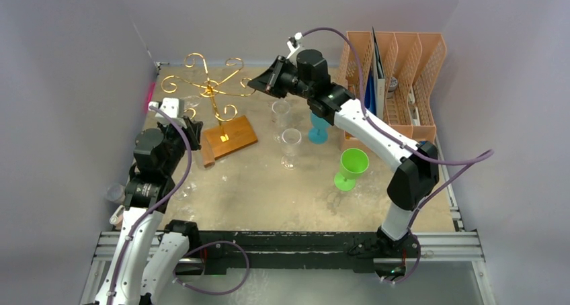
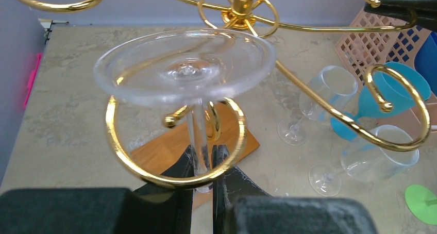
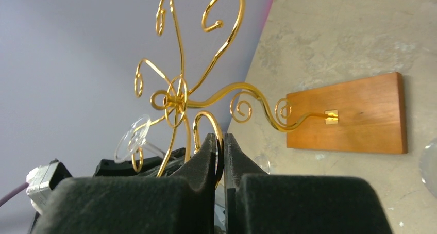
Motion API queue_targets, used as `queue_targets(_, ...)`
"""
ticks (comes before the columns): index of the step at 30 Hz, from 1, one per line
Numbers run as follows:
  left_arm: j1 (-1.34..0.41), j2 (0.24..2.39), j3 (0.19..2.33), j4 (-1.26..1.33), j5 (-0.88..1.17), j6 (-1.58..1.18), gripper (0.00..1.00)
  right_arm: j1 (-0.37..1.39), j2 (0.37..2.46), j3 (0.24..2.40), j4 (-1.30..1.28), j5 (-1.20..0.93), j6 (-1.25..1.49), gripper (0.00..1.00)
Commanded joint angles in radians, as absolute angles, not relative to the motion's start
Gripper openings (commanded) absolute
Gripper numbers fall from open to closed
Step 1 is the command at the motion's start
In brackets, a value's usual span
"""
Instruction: Place the wine glass upside down on the wine glass rack
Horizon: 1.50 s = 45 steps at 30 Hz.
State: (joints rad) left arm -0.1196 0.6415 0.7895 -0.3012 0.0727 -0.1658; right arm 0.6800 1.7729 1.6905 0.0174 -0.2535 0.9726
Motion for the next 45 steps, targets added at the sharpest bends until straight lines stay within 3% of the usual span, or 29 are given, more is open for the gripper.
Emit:
queue_targets(1,-0.114,0.640,0.824,-0.252,0.024,-0.195,0.00,0.657,1.684,1.692,0.049,-0.096,0.874,0.00)
queue_targets(11,-0.114,0.656,0.797,-0.167,0.176,-0.170,0.00,0.657,1.703,1.713,0.029,-0.157,0.887,0.00)
queue_targets(16,-0.114,0.659,0.777,-0.153,0.148,-0.167,0.00,0.657,1.745,1.748,0.003,-0.190,0.906,0.00)
queue_targets(23,-0.114,0.598,0.745,-0.135,0.093,-0.162,0.00,0.655,1.784,1.792,-0.043,-0.219,0.942,0.20)
queue_targets(31,-0.114,0.543,0.695,-0.108,0.089,-0.141,0.00,0.655,1.812,1.837,-0.050,-0.251,0.960,0.31)
queue_targets(38,-0.114,0.538,0.667,-0.058,0.149,-0.109,0.00,0.654,1.802,1.840,-0.023,-0.266,0.959,0.56)
queue_targets(45,-0.114,0.572,0.673,-0.032,0.194,-0.076,0.00,0.648,1.780,1.844,-0.019,-0.256,0.935,0.69)
